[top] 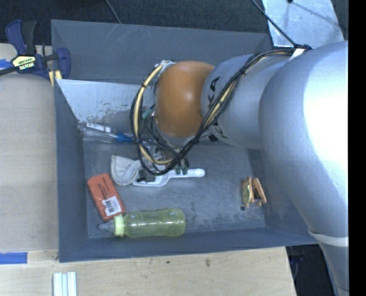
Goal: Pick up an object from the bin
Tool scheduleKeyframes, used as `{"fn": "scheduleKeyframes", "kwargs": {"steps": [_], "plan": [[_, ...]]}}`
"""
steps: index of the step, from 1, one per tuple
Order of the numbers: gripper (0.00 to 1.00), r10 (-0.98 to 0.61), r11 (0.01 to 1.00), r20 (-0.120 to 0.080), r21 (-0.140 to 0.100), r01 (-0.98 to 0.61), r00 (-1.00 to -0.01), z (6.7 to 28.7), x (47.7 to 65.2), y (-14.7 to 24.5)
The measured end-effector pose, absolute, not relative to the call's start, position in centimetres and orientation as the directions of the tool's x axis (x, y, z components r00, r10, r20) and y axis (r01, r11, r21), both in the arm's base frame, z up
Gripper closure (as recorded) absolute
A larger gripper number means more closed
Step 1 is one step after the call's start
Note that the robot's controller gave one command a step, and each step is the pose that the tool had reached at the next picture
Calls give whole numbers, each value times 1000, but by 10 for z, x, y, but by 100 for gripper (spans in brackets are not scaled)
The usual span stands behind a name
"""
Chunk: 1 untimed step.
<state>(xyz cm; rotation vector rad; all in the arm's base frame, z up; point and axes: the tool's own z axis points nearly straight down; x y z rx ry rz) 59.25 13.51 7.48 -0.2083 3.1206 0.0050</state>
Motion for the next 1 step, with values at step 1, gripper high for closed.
{"fn": "scheduleKeyframes", "kwargs": {"steps": [1], "plan": [[100,-133,991,-14,2,-133,-991,75,593,135]]}}
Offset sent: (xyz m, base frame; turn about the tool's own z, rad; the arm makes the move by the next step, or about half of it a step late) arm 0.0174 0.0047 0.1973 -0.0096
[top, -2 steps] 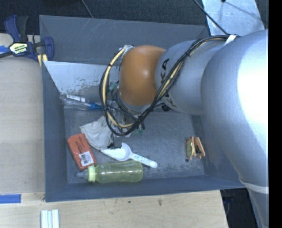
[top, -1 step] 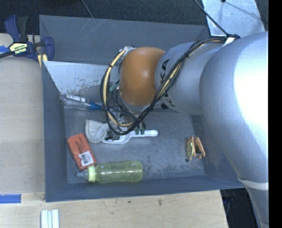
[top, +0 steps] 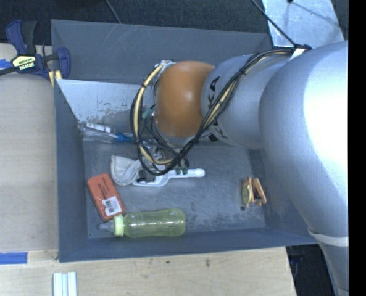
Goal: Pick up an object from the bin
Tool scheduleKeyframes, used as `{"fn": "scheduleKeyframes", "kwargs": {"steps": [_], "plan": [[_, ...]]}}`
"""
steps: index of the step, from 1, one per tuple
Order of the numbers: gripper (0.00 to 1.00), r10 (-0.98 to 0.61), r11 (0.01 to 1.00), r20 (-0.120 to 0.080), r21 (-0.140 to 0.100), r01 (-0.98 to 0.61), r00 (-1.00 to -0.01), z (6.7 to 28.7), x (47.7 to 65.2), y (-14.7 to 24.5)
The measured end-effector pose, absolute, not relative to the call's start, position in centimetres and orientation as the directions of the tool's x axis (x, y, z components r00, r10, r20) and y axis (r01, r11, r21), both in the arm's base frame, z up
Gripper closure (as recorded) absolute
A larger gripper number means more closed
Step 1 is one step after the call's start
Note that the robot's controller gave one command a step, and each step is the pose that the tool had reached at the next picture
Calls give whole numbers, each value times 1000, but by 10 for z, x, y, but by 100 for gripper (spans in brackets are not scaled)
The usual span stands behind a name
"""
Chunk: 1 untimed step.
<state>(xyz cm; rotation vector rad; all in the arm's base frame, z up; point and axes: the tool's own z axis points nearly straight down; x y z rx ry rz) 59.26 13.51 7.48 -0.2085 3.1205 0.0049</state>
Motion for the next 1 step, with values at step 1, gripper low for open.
{"fn": "scheduleKeyframes", "kwargs": {"steps": [1], "plan": [[100,-141,990,-2,0,-141,-990,269,610,139]]}}
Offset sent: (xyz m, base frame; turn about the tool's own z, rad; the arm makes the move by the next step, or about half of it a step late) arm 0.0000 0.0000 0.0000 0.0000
